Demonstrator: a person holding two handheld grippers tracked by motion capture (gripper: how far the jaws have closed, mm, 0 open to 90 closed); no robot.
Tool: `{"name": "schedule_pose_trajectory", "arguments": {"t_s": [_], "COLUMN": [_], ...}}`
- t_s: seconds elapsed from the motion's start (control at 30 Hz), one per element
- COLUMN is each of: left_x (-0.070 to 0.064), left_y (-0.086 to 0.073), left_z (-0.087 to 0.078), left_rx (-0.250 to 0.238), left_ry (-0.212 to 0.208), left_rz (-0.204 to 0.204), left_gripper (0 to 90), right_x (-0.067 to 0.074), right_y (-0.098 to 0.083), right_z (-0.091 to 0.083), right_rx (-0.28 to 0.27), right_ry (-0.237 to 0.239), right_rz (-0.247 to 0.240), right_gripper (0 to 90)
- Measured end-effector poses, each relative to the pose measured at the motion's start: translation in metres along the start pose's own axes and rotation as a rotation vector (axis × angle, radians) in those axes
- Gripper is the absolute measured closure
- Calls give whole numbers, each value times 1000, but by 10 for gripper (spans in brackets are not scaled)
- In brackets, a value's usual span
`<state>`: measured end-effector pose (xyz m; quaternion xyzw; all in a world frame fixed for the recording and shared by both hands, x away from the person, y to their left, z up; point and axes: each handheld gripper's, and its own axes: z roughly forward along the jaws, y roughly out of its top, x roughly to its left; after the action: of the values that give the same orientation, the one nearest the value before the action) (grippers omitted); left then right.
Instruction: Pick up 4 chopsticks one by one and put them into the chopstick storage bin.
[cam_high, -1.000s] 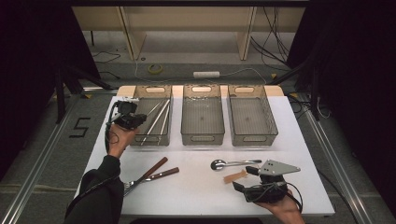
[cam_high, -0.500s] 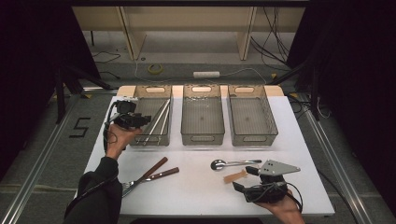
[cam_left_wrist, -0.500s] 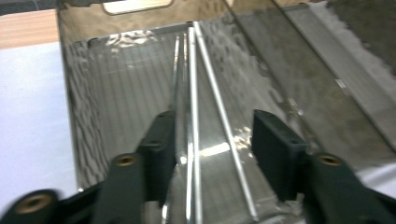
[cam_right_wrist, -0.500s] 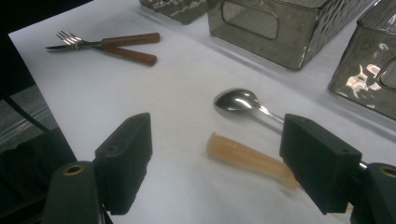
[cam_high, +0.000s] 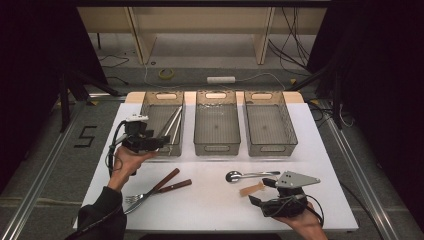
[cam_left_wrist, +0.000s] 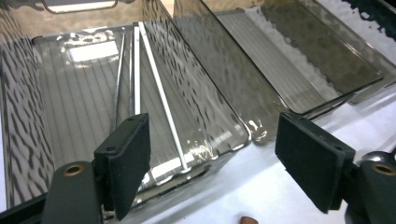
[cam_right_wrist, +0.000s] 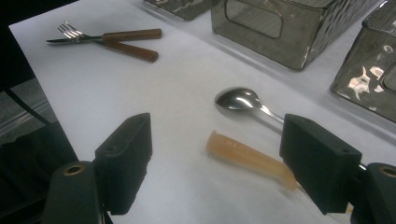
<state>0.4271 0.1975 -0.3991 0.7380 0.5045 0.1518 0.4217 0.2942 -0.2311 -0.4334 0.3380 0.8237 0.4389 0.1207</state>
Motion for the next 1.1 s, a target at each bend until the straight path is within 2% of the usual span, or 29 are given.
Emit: {"name": "schedule_pose_trajectory", "arguments": {"t_s": [0.13,0.27,0.43,0.67,0.9,1.1], "left_x": [-5,-13,-22,-33,-42,-48], "left_y": [-12,-25,-35,-45,-56,-62], "left_z": [-4,-10,-13,-21,-29,-32], "left_rx": [-24,-48,-49,-62,-95,-81], "left_ry": [-47,-58,-84,-109,-96,-111], "left_rz": [27,43,56,77,95,114], "left_gripper": [228,217,206,188,165,161], "right_x": [-2,-4,-9,-18,-23,-27], "right_y": [2,7,15,28,39,43], "right_z": [1,5,9,13,23,29], "right_rx": [24,70,117,160,242,288], "right_ry": [12,21,31,39,53,58], "right_rz": [-36,-76,-119,-172,-242,-286], "right_gripper": [263,263,263,264,265,266]}}
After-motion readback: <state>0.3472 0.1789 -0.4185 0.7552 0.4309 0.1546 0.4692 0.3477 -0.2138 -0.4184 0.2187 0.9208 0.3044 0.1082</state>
